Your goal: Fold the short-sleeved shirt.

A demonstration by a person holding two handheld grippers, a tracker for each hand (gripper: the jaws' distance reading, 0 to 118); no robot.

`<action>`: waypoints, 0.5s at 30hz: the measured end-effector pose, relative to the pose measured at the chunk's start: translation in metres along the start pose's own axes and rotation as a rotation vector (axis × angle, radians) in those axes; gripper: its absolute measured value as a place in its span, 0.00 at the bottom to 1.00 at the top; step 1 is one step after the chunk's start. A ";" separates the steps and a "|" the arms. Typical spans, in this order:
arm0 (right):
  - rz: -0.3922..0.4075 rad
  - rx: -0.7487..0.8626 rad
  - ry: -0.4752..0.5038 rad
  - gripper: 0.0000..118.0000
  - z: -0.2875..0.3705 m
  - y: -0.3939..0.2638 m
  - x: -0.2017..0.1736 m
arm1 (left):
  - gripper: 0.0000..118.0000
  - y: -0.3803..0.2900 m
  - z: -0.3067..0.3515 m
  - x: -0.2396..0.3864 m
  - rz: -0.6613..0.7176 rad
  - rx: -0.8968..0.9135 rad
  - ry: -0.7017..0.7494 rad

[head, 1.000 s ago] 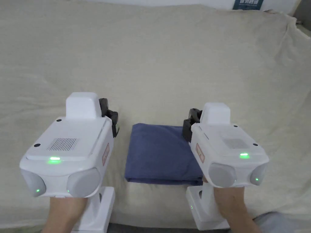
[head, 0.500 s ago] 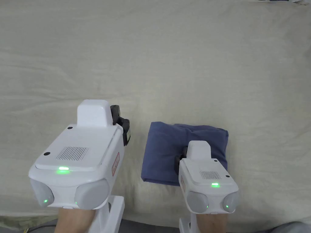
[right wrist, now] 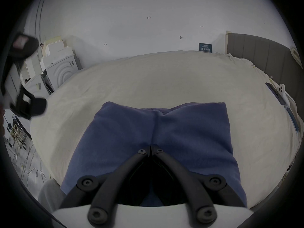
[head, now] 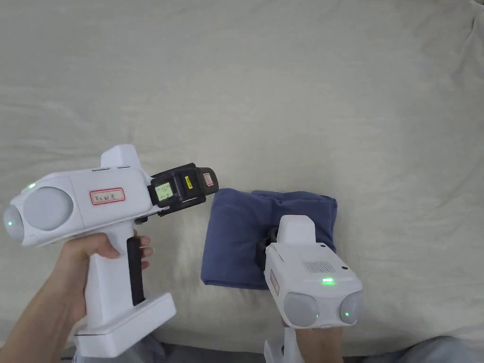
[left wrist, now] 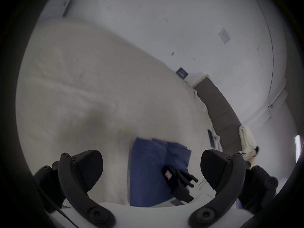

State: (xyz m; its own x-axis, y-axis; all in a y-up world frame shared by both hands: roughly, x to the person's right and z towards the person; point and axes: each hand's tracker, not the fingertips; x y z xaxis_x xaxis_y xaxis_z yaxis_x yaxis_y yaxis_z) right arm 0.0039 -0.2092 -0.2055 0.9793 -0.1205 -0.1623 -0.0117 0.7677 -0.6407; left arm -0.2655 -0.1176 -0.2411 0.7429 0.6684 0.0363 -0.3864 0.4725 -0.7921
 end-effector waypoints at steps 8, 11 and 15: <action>-0.008 -0.008 0.016 0.00 0.001 0.001 0.002 | 1.00 -0.004 -0.047 -0.061 0.207 -0.295 -0.223; -0.004 -0.010 0.018 0.00 0.000 0.001 0.002 | 1.00 -0.008 -0.061 -0.065 0.225 -0.373 -0.287; -0.015 -0.015 0.026 0.00 0.001 0.002 0.004 | 1.00 -0.007 -0.078 -0.067 0.214 -0.413 -0.354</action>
State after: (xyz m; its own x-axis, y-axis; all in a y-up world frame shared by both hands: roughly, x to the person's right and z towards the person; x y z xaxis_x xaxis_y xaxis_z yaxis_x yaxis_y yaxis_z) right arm 0.0078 -0.2074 -0.2070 0.9738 -0.1488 -0.1721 -0.0002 0.7559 -0.6547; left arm -0.2702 -0.2100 -0.2856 0.4165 0.9091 -0.0057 -0.2101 0.0902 -0.9735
